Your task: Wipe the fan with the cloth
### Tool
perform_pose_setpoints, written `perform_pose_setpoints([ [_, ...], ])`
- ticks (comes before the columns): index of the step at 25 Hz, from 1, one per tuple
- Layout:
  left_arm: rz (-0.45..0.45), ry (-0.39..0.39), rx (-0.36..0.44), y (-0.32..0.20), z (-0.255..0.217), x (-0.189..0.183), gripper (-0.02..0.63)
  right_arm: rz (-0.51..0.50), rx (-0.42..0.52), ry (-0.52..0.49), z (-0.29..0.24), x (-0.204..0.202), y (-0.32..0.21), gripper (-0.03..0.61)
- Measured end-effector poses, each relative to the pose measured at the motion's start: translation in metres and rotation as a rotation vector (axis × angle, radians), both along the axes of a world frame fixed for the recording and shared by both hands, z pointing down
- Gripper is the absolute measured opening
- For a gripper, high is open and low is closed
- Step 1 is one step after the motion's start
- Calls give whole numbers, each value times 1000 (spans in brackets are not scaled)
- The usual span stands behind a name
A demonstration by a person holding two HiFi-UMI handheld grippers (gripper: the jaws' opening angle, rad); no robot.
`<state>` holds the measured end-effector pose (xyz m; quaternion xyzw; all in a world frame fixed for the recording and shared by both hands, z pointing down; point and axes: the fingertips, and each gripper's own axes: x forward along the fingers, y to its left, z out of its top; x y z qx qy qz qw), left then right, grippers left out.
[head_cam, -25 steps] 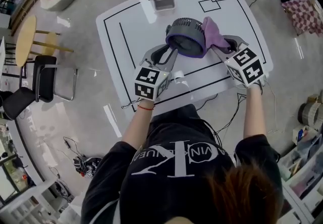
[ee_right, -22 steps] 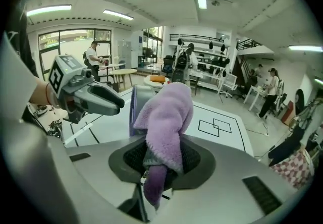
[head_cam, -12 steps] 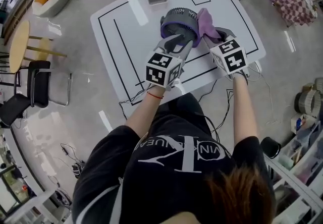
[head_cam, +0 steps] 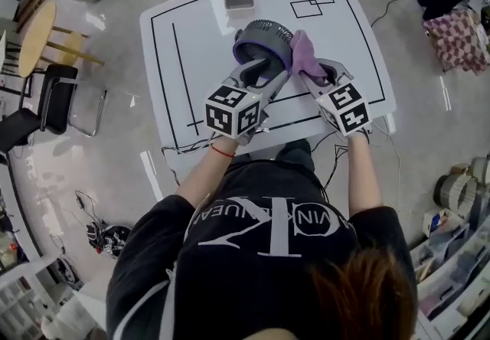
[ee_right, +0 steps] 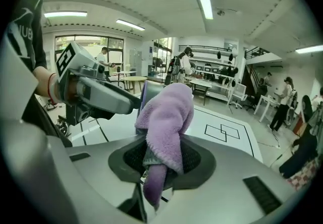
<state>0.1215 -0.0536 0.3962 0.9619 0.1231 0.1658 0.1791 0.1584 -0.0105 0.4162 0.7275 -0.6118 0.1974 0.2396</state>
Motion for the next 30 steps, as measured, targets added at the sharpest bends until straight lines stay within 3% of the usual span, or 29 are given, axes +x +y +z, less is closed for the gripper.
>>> perform_pose_setpoints([
  [6, -198, 28, -38, -7, -17, 10, 179, -215, 15, 82, -18, 31, 7, 103],
  [12, -380, -37, -41, -6, -8, 23, 167, -422, -26, 163, -9, 64, -14, 103],
  [16, -483, -38, -61, -9, -3, 26, 140, -509, -26, 155, 0, 71, -27, 103],
  [22, -563, -76, -25, -14, -1, 40, 139, -611, -41, 161, 15, 87, -40, 102],
  [30, -615, -49, -116, -20, -7, 18, 92, -800, 1, 198, 6, 63, -54, 101],
])
